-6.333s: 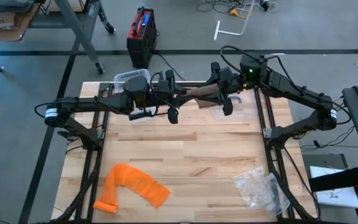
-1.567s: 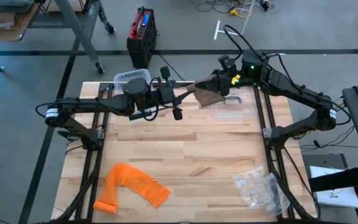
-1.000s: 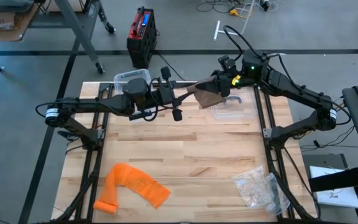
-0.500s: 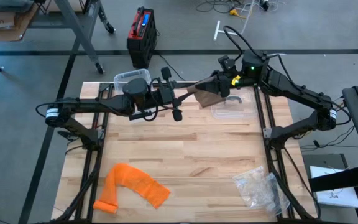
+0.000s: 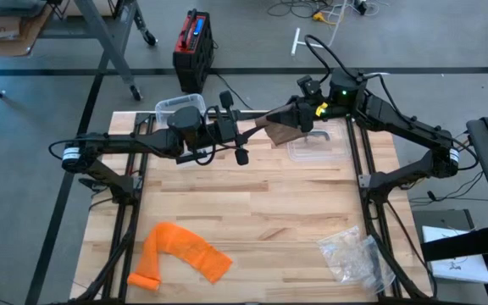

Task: Roll bandage
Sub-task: Roll the brown bandage

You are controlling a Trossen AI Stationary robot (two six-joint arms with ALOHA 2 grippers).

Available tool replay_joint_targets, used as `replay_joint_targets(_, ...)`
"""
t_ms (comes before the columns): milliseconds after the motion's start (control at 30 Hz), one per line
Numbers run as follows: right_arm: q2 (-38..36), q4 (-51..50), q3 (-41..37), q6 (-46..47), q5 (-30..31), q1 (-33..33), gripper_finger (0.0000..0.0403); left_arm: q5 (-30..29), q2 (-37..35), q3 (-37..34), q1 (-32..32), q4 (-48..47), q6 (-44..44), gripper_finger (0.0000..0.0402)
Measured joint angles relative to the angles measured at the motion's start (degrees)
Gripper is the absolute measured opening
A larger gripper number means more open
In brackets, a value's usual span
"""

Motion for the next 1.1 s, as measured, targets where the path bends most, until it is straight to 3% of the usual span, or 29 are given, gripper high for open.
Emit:
replay_joint_targets(700, 0.07, 0.38, 0.00, 0.14, 2.99, 0.00, 0.0214, -1.52, 0.00, 0.00, 0.00, 0.69, 0.32, 0.0068)
replay_joint_targets(1100, 0.00, 1.02, 0.02, -2.23, -0.92, -0.04, 0.0231, -1.42, -0.02, 0.00, -0.31, 1.14, 7.95, 0.0063)
